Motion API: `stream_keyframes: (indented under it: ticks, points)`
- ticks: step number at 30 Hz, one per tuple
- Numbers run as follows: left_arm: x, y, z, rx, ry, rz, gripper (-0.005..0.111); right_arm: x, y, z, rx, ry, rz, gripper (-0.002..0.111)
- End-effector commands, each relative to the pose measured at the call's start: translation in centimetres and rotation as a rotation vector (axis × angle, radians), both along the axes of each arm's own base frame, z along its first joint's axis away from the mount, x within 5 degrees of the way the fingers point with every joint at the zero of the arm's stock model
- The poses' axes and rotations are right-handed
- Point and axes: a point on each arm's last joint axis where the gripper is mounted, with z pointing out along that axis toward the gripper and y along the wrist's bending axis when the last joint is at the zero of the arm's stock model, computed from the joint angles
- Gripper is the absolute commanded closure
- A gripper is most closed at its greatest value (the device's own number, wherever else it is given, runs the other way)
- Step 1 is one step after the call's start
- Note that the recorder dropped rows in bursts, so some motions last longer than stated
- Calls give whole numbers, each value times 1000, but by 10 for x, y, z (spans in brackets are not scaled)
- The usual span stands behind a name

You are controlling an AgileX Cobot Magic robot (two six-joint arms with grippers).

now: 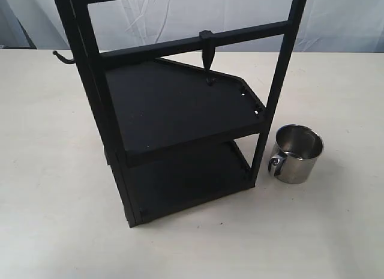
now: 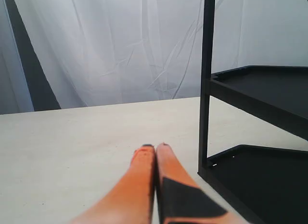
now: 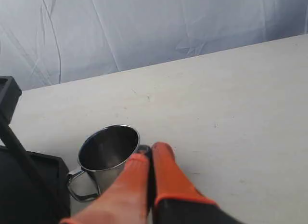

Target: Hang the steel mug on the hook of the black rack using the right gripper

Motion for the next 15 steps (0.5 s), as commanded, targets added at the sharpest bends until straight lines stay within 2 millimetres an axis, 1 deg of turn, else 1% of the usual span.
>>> stream_keyframes:
  ticks: [1,2,4,6,7,9,11,15]
  points:
    - [0,0,1,-2,-10,-5,105,1,2,7,253,-75,-21,108]
    - [0,0,1,-2,-10,-5,105,1,3,10,400,-94,-30,108]
    - [0,0,1,-2,-10,-5,105,2,3,15,598,-120,-41,108]
    - [0,0,1,-2,-10,-5,105,2,1,19,723,-161,-64,108]
    - [0,0,1,-2,-10,-5,105,2,-3,23,737,-212,-89,108]
    - [0,0,1,-2,-10,-5,105,2,-6,26,791,-257,-116,108]
    - [0,0,1,-2,-10,-5,105,2,-8,28,860,-268,-130,108]
    - [0,0,1,-2,-10,-5,105,2,-9,28,922,-269,-139,108]
